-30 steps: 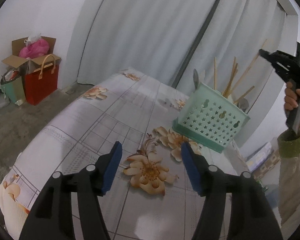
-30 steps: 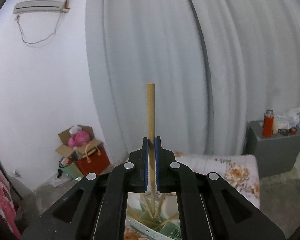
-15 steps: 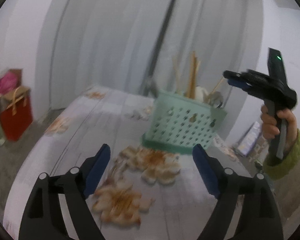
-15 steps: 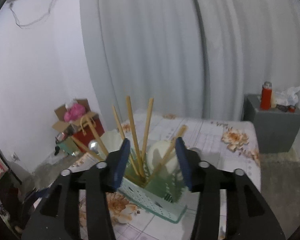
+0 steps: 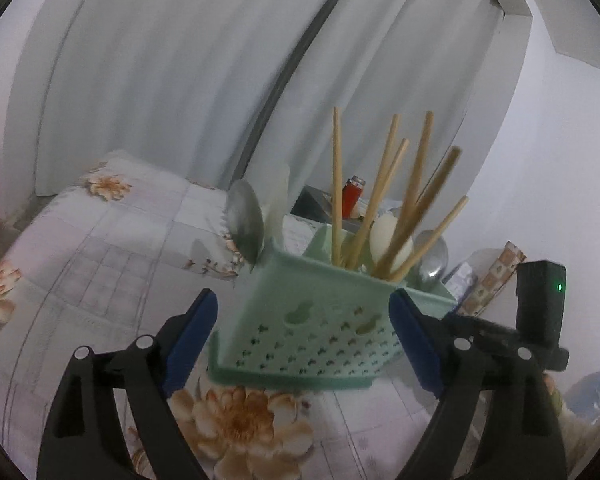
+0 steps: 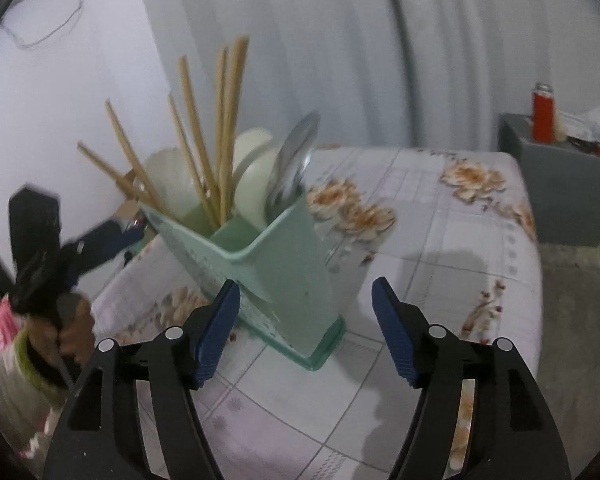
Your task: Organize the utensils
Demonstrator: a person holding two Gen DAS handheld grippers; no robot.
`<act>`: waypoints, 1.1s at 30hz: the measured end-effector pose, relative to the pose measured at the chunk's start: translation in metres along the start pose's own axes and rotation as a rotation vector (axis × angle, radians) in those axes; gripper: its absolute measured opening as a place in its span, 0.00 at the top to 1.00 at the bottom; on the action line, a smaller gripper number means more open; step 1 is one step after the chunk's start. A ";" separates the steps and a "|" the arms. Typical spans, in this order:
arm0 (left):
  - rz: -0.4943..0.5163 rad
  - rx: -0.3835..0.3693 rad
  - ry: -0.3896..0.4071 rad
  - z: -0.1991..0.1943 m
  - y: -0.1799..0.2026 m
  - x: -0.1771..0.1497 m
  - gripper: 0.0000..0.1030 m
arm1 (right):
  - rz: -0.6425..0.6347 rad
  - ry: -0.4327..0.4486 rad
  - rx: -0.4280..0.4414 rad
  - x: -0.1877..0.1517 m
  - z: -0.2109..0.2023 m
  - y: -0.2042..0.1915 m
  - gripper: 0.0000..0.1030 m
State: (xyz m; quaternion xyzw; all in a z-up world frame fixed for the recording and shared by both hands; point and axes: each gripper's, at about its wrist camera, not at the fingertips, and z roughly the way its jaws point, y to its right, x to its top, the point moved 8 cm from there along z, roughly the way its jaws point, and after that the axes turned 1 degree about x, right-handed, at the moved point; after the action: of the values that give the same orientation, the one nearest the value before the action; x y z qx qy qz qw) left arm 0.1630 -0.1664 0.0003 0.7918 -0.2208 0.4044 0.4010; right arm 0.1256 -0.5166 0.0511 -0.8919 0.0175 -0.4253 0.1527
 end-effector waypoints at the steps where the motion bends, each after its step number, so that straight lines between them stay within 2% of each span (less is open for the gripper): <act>1: -0.005 -0.010 -0.005 0.004 0.001 0.000 0.17 | -0.014 -0.009 0.010 0.000 0.004 -0.003 0.36; 6: 0.006 -0.043 -0.019 0.014 0.011 0.001 0.17 | -0.045 -0.037 0.027 -0.007 0.020 -0.001 0.34; 8: 0.010 -0.037 -0.015 0.017 0.014 0.003 0.13 | -0.055 -0.049 0.025 -0.007 0.026 -0.004 0.33; 16: -0.034 -0.047 -0.017 0.017 0.011 0.007 0.13 | -0.076 -0.051 0.012 -0.005 0.029 -0.009 0.36; 19: -0.020 -0.051 -0.018 0.015 0.012 0.006 0.13 | -0.107 -0.047 0.059 -0.006 0.023 -0.023 0.36; 24: -0.015 -0.044 -0.021 0.015 0.012 0.006 0.13 | -0.208 -0.048 -0.038 -0.005 0.029 -0.034 0.32; 29: -0.009 -0.039 -0.022 0.015 0.013 0.006 0.13 | -0.171 -0.047 -0.081 -0.005 0.034 -0.026 0.30; 33: 0.002 -0.024 -0.024 0.016 0.015 0.006 0.13 | -0.140 -0.045 -0.055 -0.005 0.035 -0.024 0.24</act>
State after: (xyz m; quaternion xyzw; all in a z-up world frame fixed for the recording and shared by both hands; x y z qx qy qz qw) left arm 0.1642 -0.1883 0.0060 0.7913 -0.2314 0.3926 0.4075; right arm 0.1471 -0.4842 0.0332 -0.9042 -0.0366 -0.4141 0.0982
